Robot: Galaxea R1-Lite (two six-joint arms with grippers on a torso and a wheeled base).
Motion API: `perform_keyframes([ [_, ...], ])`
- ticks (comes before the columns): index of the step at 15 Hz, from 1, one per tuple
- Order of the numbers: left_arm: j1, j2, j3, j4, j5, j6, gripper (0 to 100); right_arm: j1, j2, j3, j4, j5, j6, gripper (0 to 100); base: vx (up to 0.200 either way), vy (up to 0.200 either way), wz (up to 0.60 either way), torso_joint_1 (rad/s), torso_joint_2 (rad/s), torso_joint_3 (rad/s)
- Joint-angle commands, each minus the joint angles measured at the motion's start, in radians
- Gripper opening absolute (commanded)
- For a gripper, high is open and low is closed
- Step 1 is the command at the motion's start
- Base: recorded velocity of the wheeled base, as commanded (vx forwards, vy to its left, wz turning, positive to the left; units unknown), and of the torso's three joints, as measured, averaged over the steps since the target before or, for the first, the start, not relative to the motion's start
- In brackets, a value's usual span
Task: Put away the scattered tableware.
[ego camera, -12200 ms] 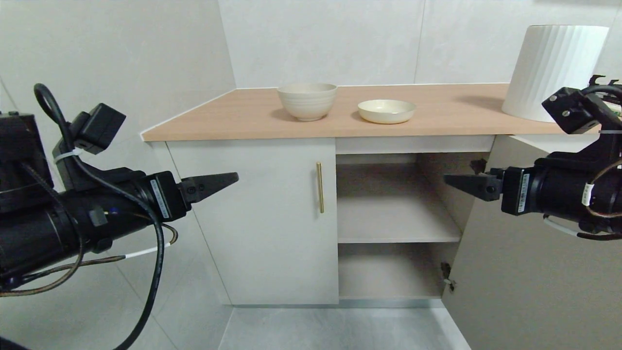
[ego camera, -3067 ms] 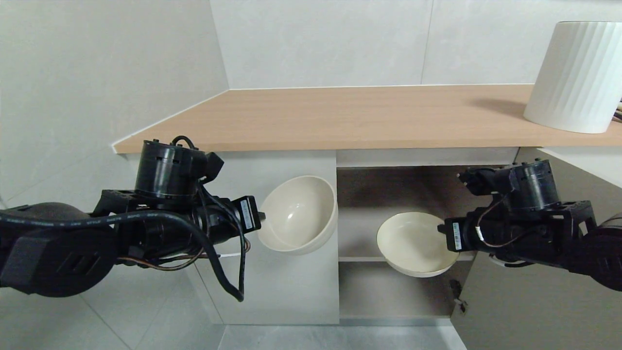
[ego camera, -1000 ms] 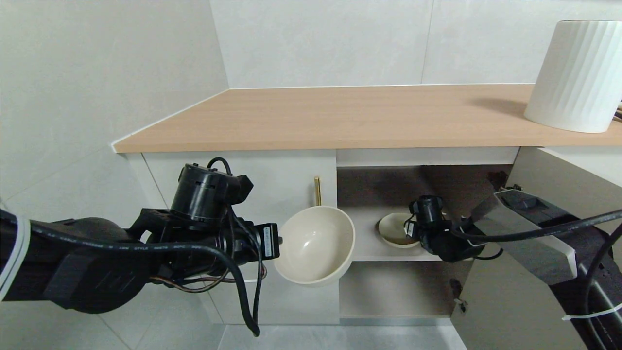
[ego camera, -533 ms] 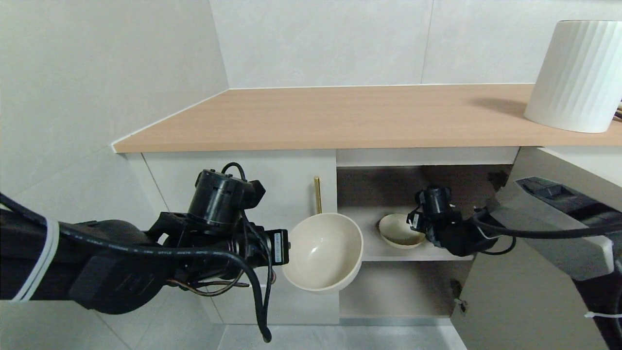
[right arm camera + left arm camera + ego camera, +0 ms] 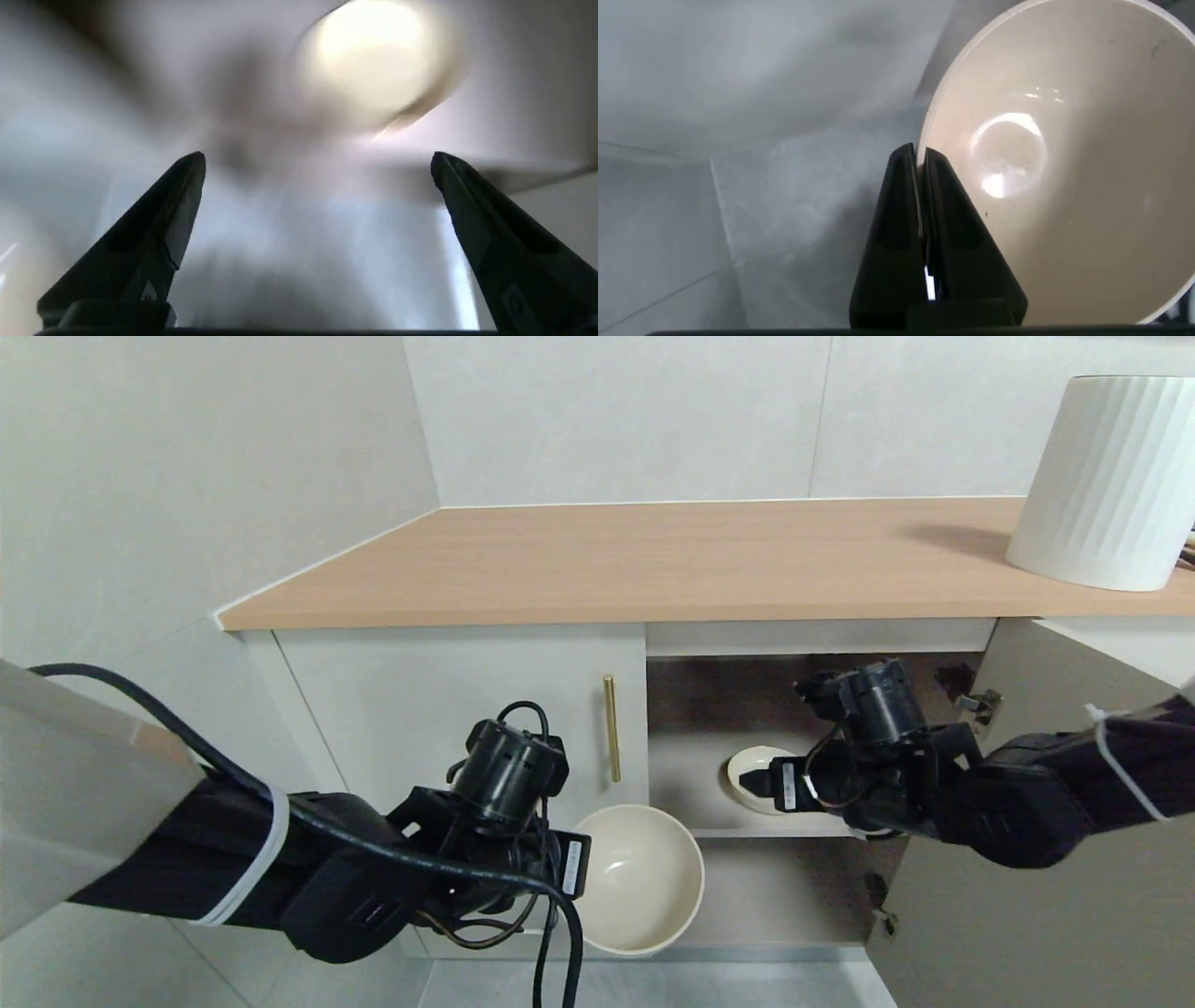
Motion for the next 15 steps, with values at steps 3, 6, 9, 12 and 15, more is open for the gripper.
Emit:
perform_keyframes([
  [3,-0.022,0.037,0.005,0.001,0.011,0.002,0,0.176,-0.136,0.079,0.092,0.057,-0.032,100,0.000,0.000,0.00,0.000,0.00,0.000],
  [6,-0.034,0.019,0.007,-0.001,0.013,-0.001,0,0.213,-0.032,0.073,0.083,0.052,-0.031,100,0.000,0.000,0.00,0.000,0.00,0.000],
  [9,-0.050,-0.005,0.019,-0.009,0.016,-0.001,0,0.213,-0.001,0.064,0.080,0.052,-0.027,100,0.000,0.000,0.00,0.000,0.00,0.000],
  [12,-0.059,-0.020,0.027,-0.007,0.016,-0.001,0,0.211,0.028,0.046,0.073,0.049,-0.006,100,0.000,0.000,0.00,0.000,0.00,0.000],
  [15,-0.071,-0.020,0.028,-0.009,0.017,-0.001,0,0.211,0.040,0.046,0.052,0.049,0.002,0,0.000,0.000,0.00,0.000,0.00,0.000],
])
